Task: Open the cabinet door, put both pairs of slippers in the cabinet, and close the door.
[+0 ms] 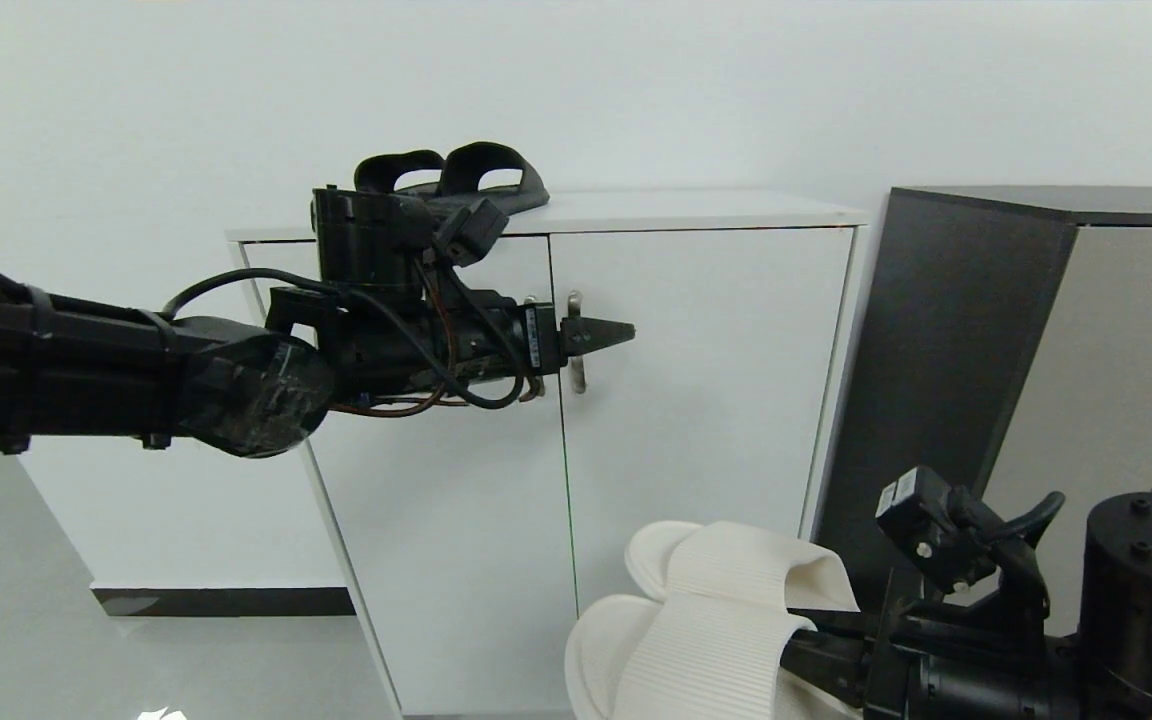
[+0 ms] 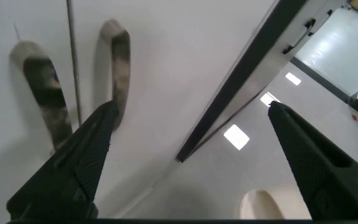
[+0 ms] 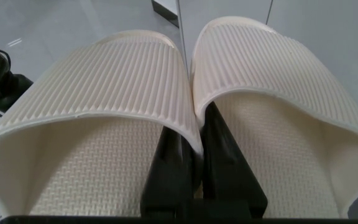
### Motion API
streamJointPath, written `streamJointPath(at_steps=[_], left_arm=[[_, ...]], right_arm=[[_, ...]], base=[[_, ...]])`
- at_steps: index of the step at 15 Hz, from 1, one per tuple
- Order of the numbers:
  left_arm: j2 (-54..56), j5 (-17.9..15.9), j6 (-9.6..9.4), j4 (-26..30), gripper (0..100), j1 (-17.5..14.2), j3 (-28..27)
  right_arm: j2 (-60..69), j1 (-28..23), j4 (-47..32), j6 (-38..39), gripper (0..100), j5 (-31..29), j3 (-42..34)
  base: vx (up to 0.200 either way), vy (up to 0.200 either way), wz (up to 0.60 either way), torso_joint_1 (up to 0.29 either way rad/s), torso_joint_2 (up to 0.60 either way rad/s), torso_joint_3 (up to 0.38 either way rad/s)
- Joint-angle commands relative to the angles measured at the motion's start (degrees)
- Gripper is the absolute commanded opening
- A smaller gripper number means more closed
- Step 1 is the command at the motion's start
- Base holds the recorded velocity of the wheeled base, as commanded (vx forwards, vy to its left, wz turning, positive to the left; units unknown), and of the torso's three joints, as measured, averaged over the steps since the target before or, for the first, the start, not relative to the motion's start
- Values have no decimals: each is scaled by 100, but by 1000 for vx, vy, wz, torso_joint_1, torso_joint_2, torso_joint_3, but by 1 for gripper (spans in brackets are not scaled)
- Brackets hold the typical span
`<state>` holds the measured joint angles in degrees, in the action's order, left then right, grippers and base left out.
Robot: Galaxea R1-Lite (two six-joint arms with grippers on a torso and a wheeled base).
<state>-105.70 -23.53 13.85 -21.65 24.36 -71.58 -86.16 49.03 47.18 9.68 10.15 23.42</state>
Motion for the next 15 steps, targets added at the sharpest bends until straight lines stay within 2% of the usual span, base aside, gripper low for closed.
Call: streamJointPath(at_steps=[1,7,8,13,15], left_arm=[[-240,68,4,38,100,-19,-198],[-521,76,13,319,100,-36,-664],[-521,76,21,355,0,-36,-682],[-372,68,21,355,0,-63,-602],[-135,68,21,355,0,-36,-391]], right_arm=[[-6,1,2,-1,0,4,-4],[21,1,2,-1,0,4,5],[21,1,2,-1,0,4,5],[21,1,2,-1,0,22,5],[12,1,2,-1,0,83,-13]], base=[[0,0,0,0,0,0],[0,0,0,0,0,0],[0,0,0,0,0,0],[0,0,0,0,0,0],[0,0,0,0,0,0]])
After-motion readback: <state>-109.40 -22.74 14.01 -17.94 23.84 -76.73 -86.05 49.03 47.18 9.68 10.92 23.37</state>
